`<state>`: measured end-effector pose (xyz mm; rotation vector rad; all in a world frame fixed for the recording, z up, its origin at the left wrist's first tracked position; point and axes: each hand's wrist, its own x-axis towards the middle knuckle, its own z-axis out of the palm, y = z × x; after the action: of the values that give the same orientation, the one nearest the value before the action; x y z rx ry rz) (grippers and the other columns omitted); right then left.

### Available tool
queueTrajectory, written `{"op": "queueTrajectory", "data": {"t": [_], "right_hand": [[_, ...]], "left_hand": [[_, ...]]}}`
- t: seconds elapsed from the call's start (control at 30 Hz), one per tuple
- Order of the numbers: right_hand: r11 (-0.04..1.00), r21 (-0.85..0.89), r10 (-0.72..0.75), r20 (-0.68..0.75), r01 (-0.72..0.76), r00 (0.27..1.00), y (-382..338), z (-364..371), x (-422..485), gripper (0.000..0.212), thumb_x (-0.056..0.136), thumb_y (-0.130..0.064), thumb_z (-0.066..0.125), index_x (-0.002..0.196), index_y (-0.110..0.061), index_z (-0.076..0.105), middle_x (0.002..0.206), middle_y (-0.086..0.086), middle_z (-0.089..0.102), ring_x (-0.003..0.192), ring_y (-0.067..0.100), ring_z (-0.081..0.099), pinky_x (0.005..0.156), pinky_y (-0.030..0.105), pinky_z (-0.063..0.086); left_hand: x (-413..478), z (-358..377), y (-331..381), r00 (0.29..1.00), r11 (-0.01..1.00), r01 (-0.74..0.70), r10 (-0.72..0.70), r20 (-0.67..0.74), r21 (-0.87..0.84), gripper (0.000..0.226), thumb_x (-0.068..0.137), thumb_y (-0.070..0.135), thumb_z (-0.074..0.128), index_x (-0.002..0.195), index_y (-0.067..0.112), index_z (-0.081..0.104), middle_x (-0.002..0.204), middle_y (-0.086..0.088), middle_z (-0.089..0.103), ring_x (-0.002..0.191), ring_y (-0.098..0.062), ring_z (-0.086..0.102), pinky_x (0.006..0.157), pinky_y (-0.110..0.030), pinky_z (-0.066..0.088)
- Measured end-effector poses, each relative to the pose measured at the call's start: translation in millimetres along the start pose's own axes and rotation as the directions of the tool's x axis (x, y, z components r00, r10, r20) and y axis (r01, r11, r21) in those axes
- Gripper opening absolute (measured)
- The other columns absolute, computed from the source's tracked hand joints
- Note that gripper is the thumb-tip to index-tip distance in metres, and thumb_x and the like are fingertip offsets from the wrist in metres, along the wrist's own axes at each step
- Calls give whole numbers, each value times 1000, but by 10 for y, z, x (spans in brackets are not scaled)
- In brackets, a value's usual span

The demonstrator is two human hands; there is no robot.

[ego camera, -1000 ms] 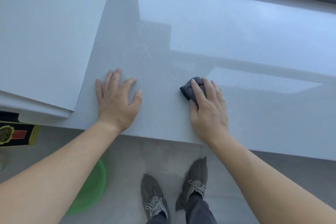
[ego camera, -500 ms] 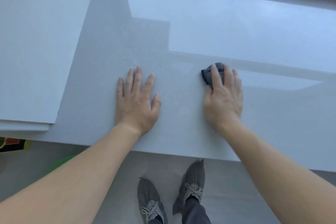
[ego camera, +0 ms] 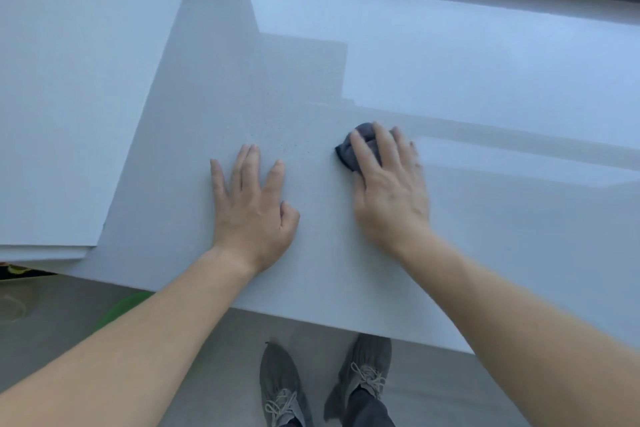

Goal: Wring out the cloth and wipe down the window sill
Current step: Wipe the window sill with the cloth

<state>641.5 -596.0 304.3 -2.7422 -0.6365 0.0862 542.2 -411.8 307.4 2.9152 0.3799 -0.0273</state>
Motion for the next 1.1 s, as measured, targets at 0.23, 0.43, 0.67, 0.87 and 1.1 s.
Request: {"op": "queueTrajectory", "data": {"t": [0.23,0.43,0.67,0.87,1.1], "right_hand": [[997,-33,-71,-1,71,997,707,-220,572,53,95,-24,47,147,-25,39,154,6,34,142,37,30,120,54,18],[997,15,-70,-16,70,997,410,-87,532,59,92,-23,49,150,-25,37,159,6,29,147,37,21,121,53,17],[999,-31,17,14,-16,1000,1089,-344,1297,53,97,-26,45,149,-27,36,157,5,30,146,36,23,122,52,13],[989,7,-146,10,146,989,532,-171,1006,56,92,-22,50,147,-24,42,155,5,35,144,37,27,120,52,19],[994,-95,-57,33,60,998,1096,-376,1593,53,98,-26,44,150,-27,36,158,4,30,147,34,20,123,53,8]], "left_hand": [[613,65,370,1000,988,-16,17,7,-153,64,90,39,30,151,18,34,165,-7,14,153,-23,3,122,-46,-8],[634,137,408,1000,1000,10,-10,10,-15,71,90,51,27,153,19,31,166,-7,14,153,-22,6,123,-48,0],[652,100,433,999,1000,18,-17,36,-14,71,90,50,29,153,19,32,166,-5,14,153,-21,6,123,-47,2],[637,66,426,998,999,22,-20,54,-28,70,89,49,32,151,17,37,165,-7,18,153,-23,10,123,-50,4],[709,66,398,998,997,-29,25,-54,-65,62,86,42,43,136,8,54,153,-18,39,146,-34,31,119,-59,14]]}}
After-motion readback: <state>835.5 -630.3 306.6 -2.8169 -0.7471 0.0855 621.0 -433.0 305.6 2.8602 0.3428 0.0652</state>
